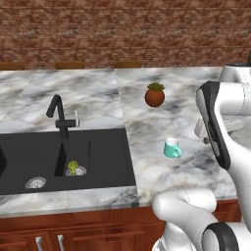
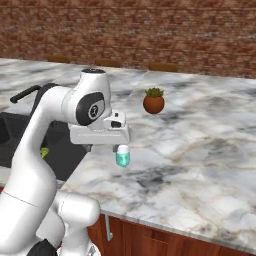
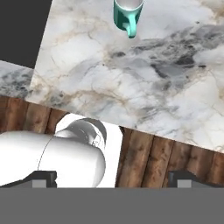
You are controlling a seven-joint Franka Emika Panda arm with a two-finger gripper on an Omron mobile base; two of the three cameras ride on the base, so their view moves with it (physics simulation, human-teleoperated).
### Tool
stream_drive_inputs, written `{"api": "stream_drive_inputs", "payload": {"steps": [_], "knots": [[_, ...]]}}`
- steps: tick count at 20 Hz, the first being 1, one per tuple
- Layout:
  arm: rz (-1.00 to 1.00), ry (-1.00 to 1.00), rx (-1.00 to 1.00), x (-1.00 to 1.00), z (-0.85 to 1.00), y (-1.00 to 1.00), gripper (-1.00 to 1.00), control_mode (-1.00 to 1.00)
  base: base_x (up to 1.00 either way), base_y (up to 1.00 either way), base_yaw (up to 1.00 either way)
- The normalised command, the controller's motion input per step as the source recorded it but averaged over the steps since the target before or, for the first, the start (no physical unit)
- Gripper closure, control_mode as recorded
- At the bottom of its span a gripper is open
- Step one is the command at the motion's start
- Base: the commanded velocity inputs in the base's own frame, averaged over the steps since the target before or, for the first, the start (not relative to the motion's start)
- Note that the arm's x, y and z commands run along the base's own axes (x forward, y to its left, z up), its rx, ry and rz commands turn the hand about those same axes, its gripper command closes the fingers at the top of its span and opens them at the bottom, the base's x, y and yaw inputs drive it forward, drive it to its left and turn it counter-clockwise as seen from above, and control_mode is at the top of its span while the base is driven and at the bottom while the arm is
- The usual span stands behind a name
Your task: Clear the mugs and bowl far away from the sink.
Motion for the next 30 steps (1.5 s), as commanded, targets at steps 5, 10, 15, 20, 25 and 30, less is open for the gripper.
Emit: {"api": "stream_drive_inputs", "payload": {"steps": [5,10,15,20,25,30], "knots": [[0.27,0.13,0.06,0.65,-0.37,0.24,-1.00,-1.00,0.00,0.00,0.00],[0.02,0.01,-0.08,0.46,-0.13,0.20,-1.00,-1.00,0.00,0.00,0.00],[0.00,0.00,-0.03,0.19,-0.29,0.04,-1.00,-1.00,0.00,0.00,0.00],[0.00,0.04,0.00,0.00,-0.33,0.00,-1.00,-1.00,0.00,0.00,0.00],[0.00,0.05,0.00,0.00,-0.29,0.00,-1.00,-1.00,0.00,0.00,0.00],[0.00,0.03,0.00,0.00,-0.24,-0.04,-1.00,-1.00,0.00,0.00,0.00]]}}
